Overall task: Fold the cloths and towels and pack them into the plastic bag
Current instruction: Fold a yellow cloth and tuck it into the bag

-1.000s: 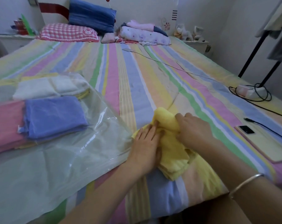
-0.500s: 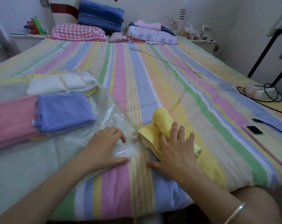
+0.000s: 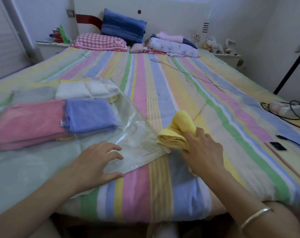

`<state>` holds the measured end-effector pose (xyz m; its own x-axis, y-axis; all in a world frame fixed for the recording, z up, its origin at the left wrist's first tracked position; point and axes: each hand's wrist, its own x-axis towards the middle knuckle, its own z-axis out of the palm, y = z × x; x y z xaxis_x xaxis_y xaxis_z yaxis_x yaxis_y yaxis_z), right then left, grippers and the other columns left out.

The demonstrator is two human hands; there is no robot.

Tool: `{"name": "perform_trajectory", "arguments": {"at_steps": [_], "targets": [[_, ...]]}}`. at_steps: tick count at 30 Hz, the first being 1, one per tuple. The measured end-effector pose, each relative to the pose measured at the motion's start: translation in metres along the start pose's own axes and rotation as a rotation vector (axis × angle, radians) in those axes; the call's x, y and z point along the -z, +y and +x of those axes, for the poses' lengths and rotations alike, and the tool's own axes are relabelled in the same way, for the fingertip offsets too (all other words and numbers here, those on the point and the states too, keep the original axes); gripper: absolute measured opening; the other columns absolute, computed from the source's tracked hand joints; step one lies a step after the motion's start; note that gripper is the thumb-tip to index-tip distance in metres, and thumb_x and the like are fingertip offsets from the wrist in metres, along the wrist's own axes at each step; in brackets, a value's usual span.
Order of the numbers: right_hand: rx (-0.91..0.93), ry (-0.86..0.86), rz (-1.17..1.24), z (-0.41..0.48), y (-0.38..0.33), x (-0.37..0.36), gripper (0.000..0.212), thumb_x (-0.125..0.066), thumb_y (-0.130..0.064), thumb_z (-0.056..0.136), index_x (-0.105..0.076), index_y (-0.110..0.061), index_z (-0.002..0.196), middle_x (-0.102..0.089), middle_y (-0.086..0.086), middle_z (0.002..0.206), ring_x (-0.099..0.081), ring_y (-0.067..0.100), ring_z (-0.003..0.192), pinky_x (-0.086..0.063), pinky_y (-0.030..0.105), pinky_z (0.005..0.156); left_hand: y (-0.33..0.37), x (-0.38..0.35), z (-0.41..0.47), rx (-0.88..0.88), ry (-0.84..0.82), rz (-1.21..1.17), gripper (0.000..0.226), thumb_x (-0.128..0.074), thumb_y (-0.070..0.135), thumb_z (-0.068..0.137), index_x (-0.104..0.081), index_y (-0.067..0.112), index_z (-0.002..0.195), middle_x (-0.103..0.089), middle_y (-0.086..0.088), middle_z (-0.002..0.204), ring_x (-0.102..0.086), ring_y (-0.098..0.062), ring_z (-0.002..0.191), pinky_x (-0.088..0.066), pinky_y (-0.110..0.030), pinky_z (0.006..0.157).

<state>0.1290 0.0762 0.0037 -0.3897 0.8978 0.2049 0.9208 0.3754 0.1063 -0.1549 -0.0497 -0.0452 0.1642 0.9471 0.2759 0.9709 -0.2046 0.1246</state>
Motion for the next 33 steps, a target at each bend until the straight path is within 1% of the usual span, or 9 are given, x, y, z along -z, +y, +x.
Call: {"name": "perform_trajectory", "arguments": {"at_steps": [4, 9, 12, 16, 22, 24, 27, 30, 33], "targets": [[0.118, 0.14, 0.175, -0.016, -0.023, 0.024, 0.042, -0.058, -0.039, 0.08, -0.05, -0.035, 0.121, -0.043, -0.003, 0.133, -0.055, 0.023, 0.106, -0.031, 0.029, 0.058, 0.005, 0.001, -0.013, 0.041, -0.034, 0.088, 0.052, -0.055, 0.067, 0.065, -0.061, 0.036, 0.106, -0.058, 0.012, 0.116, -0.057, -0.01, 0.104, -0.049, -0.029, 0.079], [0.333, 0.072, 0.158, -0.027, -0.056, 0.019, 0.044, -0.063, -0.041, 0.073, -0.054, -0.034, 0.115, -0.05, -0.001, 0.123, -0.059, 0.025, 0.096, -0.031, 0.028, 0.054, -0.009, 0.002, -0.036, 0.125, -0.015, 0.118, 0.057, -0.059, 0.068, 0.064, -0.055, 0.033, 0.109, -0.056, 0.011, 0.109, -0.06, -0.015, 0.097, -0.052, -0.031, 0.072], [0.358, -0.049, 0.088, -0.028, -0.066, -0.007, 0.046, -0.058, -0.041, 0.083, -0.046, -0.031, 0.126, -0.04, 0.003, 0.131, -0.052, 0.027, 0.106, -0.032, 0.032, 0.062, -0.023, 0.002, -0.054, 0.144, -0.026, 0.097, 0.07, -0.061, 0.069, 0.059, -0.054, 0.032, 0.118, -0.055, 0.01, 0.118, -0.057, -0.014, 0.106, -0.052, -0.033, 0.082], [0.313, -0.063, 0.066, -0.026, -0.068, -0.02, 0.049, -0.058, -0.041, 0.082, -0.044, -0.028, 0.127, -0.041, 0.006, 0.128, -0.051, 0.03, 0.105, -0.033, 0.033, 0.064, -0.04, 0.004, -0.073, 0.159, -0.072, 0.056, 0.082, -0.063, 0.072, 0.057, -0.052, 0.031, 0.128, -0.054, 0.005, 0.132, -0.051, -0.016, 0.122, -0.048, -0.037, 0.098], [0.32, -0.056, 0.024, -0.027, -0.07, -0.028, 0.055, -0.058, -0.047, 0.078, -0.044, -0.025, 0.127, -0.042, 0.009, 0.128, -0.051, 0.031, 0.103, -0.033, 0.036, 0.066, -0.045, 0.024, -0.084, 0.094, -0.047, -0.073, 0.062, -0.068, 0.062, 0.067, -0.054, 0.037, 0.122, -0.055, 0.017, 0.124, -0.046, -0.003, 0.119, -0.038, -0.023, 0.099], [0.317, -0.06, 0.018, -0.026, -0.069, -0.03, 0.055, -0.059, -0.047, 0.076, -0.047, -0.025, 0.125, -0.044, 0.01, 0.125, -0.052, 0.032, 0.1, -0.033, 0.036, 0.065, -0.041, 0.032, -0.085, 0.082, -0.026, -0.044, 0.053, -0.065, 0.06, 0.07, -0.057, 0.037, 0.117, -0.056, 0.02, 0.118, -0.05, -0.002, 0.114, -0.043, -0.023, 0.093], [0.325, -0.055, 0.016, -0.026, -0.068, -0.031, 0.054, -0.06, -0.047, 0.074, -0.049, -0.025, 0.122, -0.047, 0.01, 0.122, -0.053, 0.032, 0.097, -0.033, 0.035, 0.063, -0.032, 0.036, -0.085, 0.047, -0.025, 0.034, 0.037, -0.056, 0.053, 0.072, -0.054, 0.041, 0.107, -0.058, 0.022, 0.103, -0.056, 0.0, 0.097, -0.052, -0.025, 0.074], [0.324, -0.047, 0.022, -0.025, -0.067, -0.03, 0.054, -0.055, -0.049, 0.079, -0.043, -0.029, 0.127, -0.042, 0.006, 0.128, -0.051, 0.03, 0.104, -0.034, 0.035, 0.066, -0.027, 0.036, -0.084, 0.115, -0.057, 0.001, 0.028, -0.055, 0.049, 0.074, -0.049, 0.044, 0.101, -0.055, 0.028, 0.09, -0.053, 0.012, 0.082, -0.046, -0.019, 0.066], [0.319, -0.064, 0.045, -0.024, -0.064, -0.028, 0.053, -0.05, -0.051, 0.083, -0.037, -0.033, 0.131, -0.037, 0.003, 0.133, -0.048, 0.026, 0.11, -0.036, 0.034, 0.07, -0.033, 0.041, -0.083, 0.276, -0.11, -0.15, 0.029, -0.064, 0.052, 0.072, -0.053, 0.042, 0.096, -0.061, 0.032, 0.093, -0.058, 0.013, 0.083, -0.046, -0.018, 0.069]]}}
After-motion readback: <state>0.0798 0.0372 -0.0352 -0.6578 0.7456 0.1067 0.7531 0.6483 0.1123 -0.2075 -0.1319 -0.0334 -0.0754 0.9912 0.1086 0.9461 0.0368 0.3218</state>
